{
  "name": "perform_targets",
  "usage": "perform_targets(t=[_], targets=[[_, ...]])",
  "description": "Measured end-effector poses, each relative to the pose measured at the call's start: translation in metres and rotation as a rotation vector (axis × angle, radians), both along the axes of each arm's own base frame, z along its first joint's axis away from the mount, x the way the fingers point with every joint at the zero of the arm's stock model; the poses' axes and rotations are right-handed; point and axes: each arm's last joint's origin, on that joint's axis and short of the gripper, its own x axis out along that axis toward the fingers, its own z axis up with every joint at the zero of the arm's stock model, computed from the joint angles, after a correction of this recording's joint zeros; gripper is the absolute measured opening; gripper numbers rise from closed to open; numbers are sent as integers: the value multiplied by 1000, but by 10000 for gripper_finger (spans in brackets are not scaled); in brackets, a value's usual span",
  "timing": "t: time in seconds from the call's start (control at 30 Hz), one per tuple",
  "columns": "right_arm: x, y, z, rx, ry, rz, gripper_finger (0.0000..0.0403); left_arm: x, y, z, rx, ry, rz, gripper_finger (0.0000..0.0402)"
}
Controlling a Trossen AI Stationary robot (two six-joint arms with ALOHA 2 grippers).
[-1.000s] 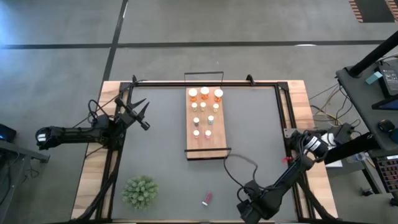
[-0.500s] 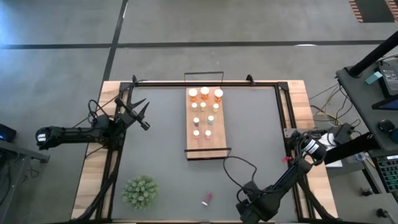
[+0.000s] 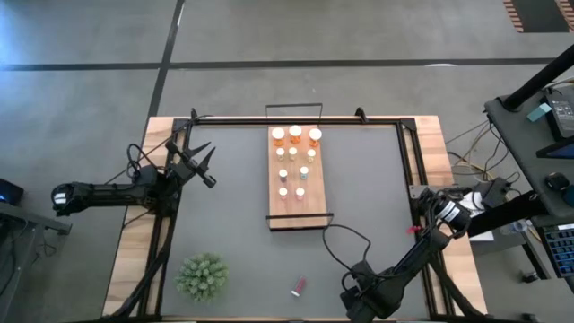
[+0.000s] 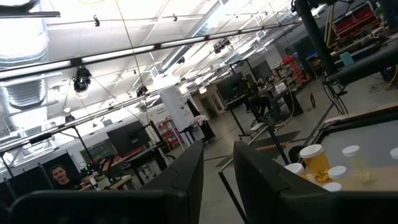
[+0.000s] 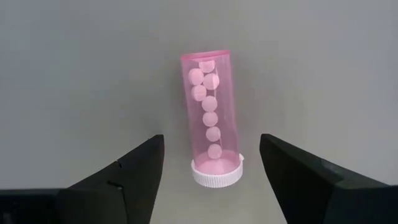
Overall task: Pick and place medicine bottles onto shelf by color
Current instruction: Put the pink pill bottle on the shelf aligned with the other pink bottles
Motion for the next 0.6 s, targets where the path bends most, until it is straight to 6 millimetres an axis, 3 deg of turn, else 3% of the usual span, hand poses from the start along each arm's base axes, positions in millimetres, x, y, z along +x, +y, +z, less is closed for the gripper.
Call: perform_targets(t=[0.3,0.6], targets=[[1,-1,0,-16,-19,-16,201,0,0,0,0,0,-1,72],[1,0,0,-18,-23,-53,175,0,0,0,0,0,-1,72]])
